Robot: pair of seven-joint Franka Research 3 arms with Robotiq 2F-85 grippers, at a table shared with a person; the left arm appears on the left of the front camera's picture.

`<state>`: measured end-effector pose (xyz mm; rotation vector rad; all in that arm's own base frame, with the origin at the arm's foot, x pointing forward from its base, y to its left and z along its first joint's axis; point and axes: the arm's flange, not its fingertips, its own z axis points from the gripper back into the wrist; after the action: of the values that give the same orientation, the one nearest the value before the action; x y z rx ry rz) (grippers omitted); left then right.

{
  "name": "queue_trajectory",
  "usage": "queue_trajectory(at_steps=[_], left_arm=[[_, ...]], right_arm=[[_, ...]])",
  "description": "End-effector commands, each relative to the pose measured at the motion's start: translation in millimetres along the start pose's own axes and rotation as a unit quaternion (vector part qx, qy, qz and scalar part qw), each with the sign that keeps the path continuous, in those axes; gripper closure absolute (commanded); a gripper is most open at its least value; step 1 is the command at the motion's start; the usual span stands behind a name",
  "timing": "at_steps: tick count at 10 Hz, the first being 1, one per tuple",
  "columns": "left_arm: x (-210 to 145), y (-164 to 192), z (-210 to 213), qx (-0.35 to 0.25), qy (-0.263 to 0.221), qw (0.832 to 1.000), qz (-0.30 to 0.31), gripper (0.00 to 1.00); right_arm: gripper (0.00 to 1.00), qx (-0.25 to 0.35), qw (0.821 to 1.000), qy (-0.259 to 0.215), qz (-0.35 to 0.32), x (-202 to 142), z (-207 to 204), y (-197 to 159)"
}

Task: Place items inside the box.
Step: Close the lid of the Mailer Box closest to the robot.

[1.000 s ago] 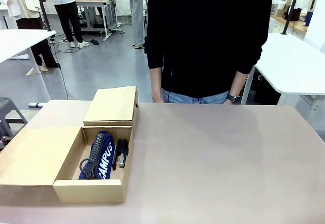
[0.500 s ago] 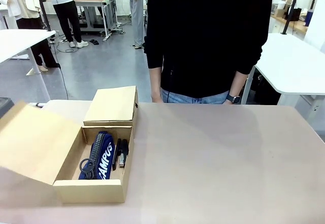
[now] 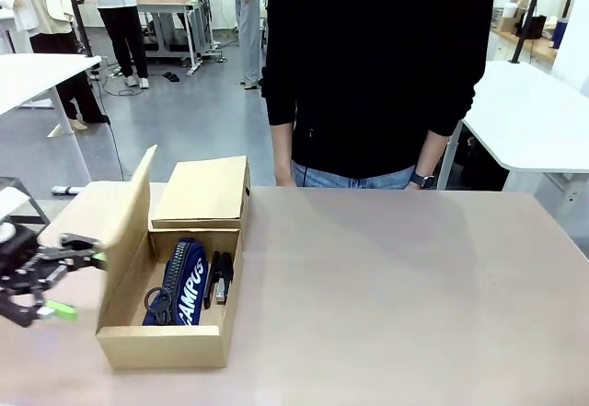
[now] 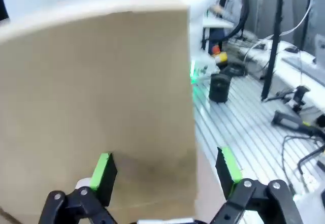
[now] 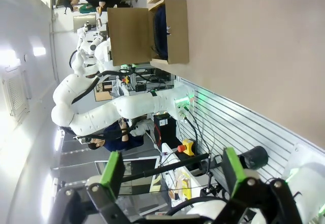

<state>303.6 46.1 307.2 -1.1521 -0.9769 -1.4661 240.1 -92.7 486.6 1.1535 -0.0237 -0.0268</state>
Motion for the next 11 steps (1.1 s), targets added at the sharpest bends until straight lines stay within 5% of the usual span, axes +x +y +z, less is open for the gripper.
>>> queue_trajectory(at_steps=[1,7,9,11], left_arm=[[-32,-18,-87,0.014,0.069,0.997,0.01,0.0],[-35,-10,-107,0.042,0.064,0.997,0.012,0.0],[-14,-19,-90,0.003,-0.001,0.998,0.055,0.0],[22,-35,-56,-0.035,-0.127,0.988,0.077,0.0]], right_arm=[[0.0,0.004,1.0,0.001,0.009,-1,2,1],[0.0,0.004,1.0,0.001,0.009,-1,2,1],[0.0,0.004,1.0,0.001,0.009,-1,2,1],[0.0,0.004,1.0,0.001,0.009,-1,2,1]])
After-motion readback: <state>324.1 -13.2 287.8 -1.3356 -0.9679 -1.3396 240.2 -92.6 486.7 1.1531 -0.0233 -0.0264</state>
